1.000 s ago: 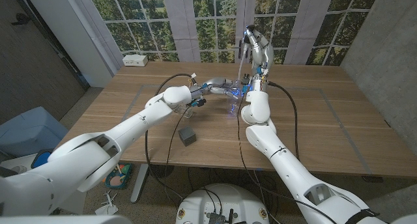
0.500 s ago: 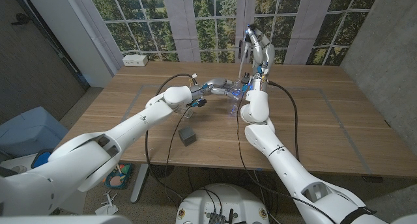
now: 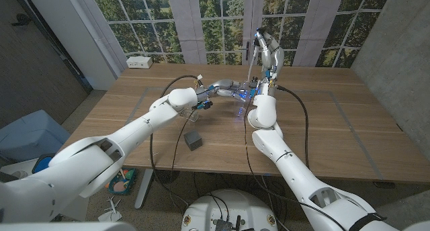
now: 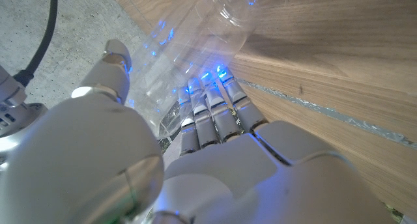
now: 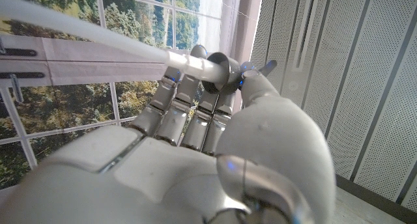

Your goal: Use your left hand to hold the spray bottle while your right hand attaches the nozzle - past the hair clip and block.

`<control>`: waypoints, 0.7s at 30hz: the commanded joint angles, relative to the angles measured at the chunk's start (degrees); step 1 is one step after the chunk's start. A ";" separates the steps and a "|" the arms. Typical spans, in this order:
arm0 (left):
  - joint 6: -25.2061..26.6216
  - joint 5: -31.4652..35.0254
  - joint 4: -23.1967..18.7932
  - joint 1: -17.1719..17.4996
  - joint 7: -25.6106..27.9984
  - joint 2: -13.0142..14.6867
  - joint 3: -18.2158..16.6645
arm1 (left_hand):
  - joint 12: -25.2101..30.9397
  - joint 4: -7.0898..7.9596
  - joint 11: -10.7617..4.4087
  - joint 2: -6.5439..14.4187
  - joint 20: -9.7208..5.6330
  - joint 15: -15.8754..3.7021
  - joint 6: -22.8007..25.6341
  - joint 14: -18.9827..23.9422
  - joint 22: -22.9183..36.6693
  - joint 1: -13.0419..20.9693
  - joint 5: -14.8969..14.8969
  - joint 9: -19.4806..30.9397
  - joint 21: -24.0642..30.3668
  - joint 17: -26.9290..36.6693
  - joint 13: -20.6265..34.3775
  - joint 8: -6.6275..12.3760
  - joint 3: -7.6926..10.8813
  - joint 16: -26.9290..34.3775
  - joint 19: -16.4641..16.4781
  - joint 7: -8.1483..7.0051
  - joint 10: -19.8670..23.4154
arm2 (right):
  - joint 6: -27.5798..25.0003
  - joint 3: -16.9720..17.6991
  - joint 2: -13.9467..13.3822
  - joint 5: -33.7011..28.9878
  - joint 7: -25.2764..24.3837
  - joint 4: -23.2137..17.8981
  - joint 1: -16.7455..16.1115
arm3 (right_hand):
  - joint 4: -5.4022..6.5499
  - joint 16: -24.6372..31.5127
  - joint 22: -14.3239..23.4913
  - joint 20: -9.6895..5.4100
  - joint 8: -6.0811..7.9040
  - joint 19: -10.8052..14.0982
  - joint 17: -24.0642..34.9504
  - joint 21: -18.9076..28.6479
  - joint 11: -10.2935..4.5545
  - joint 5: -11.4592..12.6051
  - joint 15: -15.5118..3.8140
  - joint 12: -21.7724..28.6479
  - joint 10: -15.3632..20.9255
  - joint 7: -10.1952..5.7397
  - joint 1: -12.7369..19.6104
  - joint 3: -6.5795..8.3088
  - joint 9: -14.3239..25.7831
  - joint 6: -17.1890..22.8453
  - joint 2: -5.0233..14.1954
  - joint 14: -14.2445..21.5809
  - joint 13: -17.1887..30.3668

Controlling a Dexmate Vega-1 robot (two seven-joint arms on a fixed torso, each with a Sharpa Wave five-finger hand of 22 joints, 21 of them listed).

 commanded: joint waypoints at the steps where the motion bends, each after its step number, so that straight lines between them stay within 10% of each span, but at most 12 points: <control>1: -0.52 -0.42 0.61 -0.20 0.34 -0.13 -0.41 | 0.25 1.85 -6.57 10.34 0.18 -7.77 22.82 -0.19 -0.05 10.05 0.46 0.33 0.42 0.10 0.07 0.54 1.58 -0.09 -0.11 -2.34 6.87 | -0.16 -0.07 0.03 0.07 -0.54 1.23 0.04 | 1.29 -0.14 -0.01 -0.80 0.29 -0.21 0.36 0.51 -1.30 0.20 -6.34 0.39 1.43 -0.24 0.20 1.93 0.32 0.42 0.44 0.66 0.23; 21: -1.84 -1.39 4.75 -1.99 -0.74 -1.72 -0.36 | 0.22 1.89 -6.64 10.33 0.17 -7.82 22.81 -0.12 -0.06 9.99 0.47 0.36 0.60 0.07 0.07 0.48 1.62 -0.10 -0.17 -2.32 6.81 | -2.71 -1.16 -0.91 -0.30 -0.77 2.20 0.18 | 1.23 -0.62 -0.19 -0.58 0.30 -0.45 0.75 1.40 -1.23 0.26 -6.29 0.21 1.55 -0.29 0.06 2.13 0.31 0.48 0.25 0.73 0.09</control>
